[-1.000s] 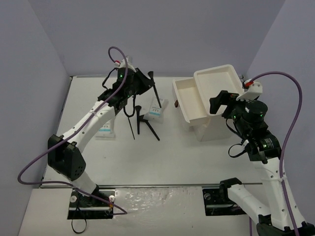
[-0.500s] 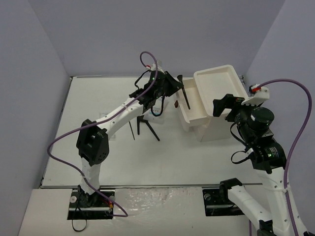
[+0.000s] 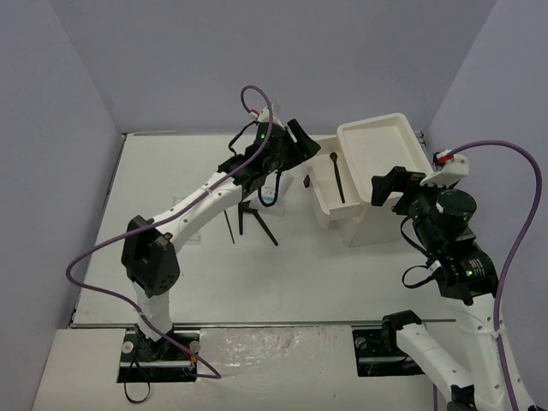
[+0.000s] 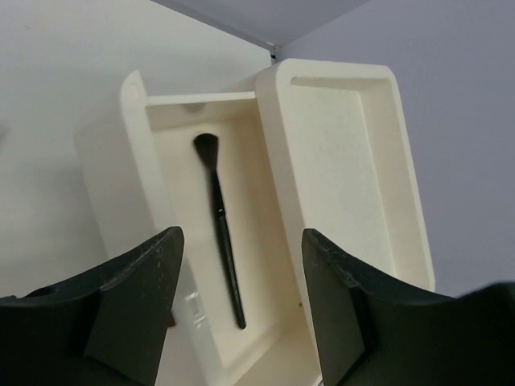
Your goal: Organize the makeup
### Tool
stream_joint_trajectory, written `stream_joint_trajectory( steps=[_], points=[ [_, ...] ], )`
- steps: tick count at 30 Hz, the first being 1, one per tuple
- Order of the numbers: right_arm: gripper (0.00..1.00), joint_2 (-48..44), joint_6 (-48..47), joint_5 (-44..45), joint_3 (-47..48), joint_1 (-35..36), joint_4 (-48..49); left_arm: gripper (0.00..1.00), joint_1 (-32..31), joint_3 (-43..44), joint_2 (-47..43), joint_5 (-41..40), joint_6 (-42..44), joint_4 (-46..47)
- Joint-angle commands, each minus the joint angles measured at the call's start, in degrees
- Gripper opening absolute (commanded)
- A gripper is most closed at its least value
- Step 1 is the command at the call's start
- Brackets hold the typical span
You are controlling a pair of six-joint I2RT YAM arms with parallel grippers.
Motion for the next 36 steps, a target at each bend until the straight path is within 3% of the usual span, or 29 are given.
stream_joint_trajectory(
  steps=[1,7,10,15,18,24,31,36],
  points=[
    [1.00,-0.98,-0.48,1.06,-0.47,0.26,3.08,0.57,-0.15,-4.88,-15.32,-8.72,11.89,-7.48],
    [1.00,-1.84,-0.39,0.56,-1.58,0.34,3.05,0.57,1.52,-18.39,-24.14,-20.20,17.74,-19.05],
    [1.00,-2.26,-0.48,0.55,-2.33,0.42,3.06,0.57,4.42,-24.66,-24.97,-20.64,17.57,-21.94],
    [1.00,-3.16,0.04,-0.06,-3.07,0.43,3.14,0.59,10.00,-27.57,-21.59,-18.71,17.57,-24.69],
    [1.00,-3.64,-0.13,-0.12,-2.99,0.43,3.11,0.66,11.71,-26.86,-17.81,-19.49,17.54,-24.94],
    [1.00,-4.44,-0.14,-0.59,-3.37,0.62,3.05,0.66,14.25,-20.64,-7.42,-19.84,16.82,-27.88],
    [1.00,-5.57,-0.76,0.89,-3.80,1.81,2.95,0.57,15.17,-13.17,2.84,-17.61,15.13,-30.33],
    [1.00,-6.17,-1.19,2.17,-3.89,2.83,2.61,0.50,16.08,-12.31,5.42,-16.95,14.04,-30.09]
  ],
)
